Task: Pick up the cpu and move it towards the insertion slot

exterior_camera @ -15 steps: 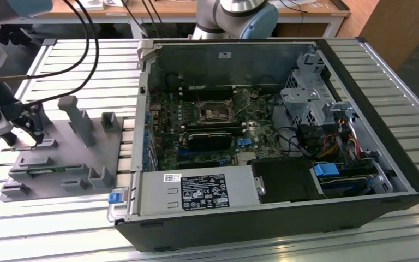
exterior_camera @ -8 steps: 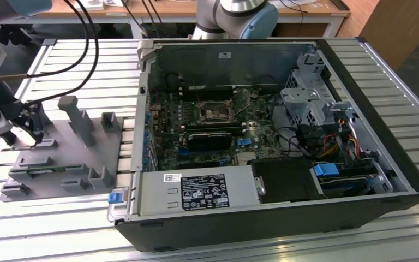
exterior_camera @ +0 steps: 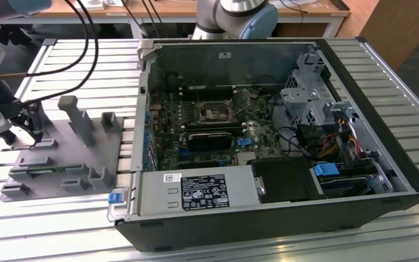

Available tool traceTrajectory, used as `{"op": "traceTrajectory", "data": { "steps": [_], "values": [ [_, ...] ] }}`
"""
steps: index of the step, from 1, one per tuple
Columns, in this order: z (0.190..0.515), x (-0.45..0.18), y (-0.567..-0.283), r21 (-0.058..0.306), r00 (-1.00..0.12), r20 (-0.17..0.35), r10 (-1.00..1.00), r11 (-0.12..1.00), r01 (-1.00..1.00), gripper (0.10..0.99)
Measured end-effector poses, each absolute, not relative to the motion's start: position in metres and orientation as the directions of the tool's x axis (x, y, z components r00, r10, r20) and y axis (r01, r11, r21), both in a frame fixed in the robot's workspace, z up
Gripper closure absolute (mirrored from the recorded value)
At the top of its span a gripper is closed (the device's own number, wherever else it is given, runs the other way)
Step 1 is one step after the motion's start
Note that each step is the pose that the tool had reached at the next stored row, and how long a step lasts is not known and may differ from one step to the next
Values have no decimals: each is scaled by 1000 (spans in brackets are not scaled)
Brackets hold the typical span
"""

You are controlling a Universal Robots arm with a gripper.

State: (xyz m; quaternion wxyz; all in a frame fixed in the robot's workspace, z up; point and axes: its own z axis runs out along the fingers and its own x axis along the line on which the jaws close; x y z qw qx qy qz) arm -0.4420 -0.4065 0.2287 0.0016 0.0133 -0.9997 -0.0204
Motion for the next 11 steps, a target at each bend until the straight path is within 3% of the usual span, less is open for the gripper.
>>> {"op": "traceTrajectory", "data": {
  "steps": [11],
  "values": [
    [232, -442, -407, 41, -1000, 3, -27, 999, -27, 545]
  ]
}}
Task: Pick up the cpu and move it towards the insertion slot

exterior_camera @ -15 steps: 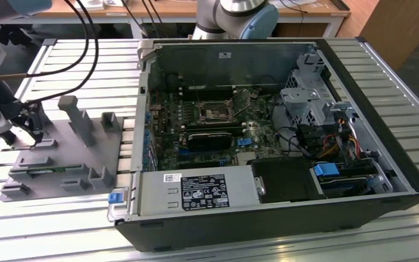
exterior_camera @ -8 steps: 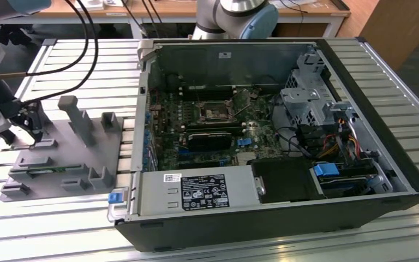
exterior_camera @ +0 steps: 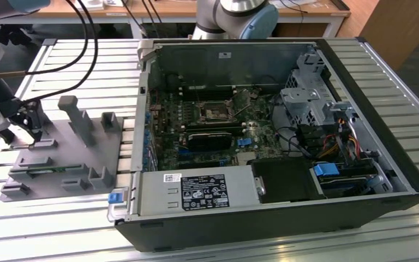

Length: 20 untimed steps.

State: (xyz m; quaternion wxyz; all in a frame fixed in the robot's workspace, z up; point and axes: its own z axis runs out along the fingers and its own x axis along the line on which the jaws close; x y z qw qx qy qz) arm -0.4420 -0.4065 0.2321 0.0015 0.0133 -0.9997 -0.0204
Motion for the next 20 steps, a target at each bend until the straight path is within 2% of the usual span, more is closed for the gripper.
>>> {"op": "traceTrajectory", "data": {
  "steps": [20],
  "values": [
    [240, -442, -407, 41, -1000, 2, -27, 999, -27, 545]
  ]
}}
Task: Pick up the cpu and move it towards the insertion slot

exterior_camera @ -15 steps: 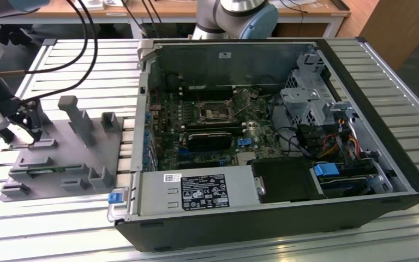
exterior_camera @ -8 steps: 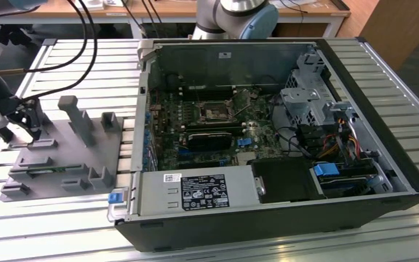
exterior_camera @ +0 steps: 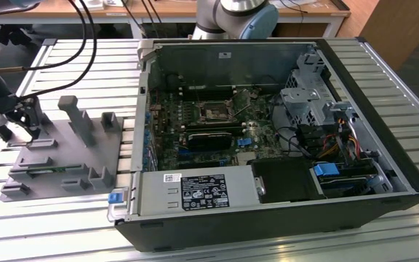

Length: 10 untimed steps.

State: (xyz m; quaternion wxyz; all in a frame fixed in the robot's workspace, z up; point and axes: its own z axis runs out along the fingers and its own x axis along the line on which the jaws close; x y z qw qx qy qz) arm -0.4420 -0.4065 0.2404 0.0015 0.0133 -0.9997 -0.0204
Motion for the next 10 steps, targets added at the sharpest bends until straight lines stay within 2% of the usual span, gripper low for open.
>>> {"op": "traceTrajectory", "data": {
  "steps": [10],
  "values": [
    [244, -442, -407, 41, -1000, 2, -27, 999, -27, 545]
  ]
}}
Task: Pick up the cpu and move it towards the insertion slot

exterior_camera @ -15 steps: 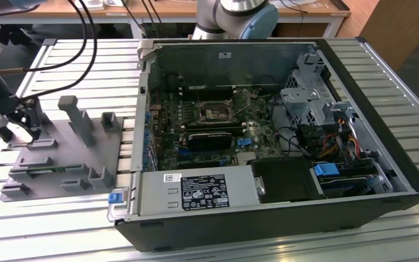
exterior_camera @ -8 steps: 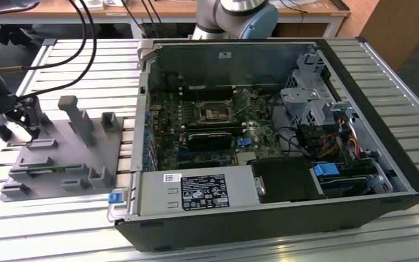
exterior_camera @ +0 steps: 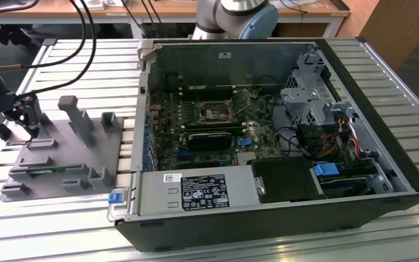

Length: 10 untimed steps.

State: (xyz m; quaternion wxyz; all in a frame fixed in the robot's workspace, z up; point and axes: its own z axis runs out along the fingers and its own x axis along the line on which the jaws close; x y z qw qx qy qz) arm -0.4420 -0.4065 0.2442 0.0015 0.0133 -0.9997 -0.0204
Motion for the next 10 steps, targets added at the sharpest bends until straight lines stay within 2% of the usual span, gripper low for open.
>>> {"op": "traceTrajectory", "data": {
  "steps": [10],
  "values": [
    [248, -442, -407, 41, -1000, 3, -27, 999, -27, 545]
  ]
}}
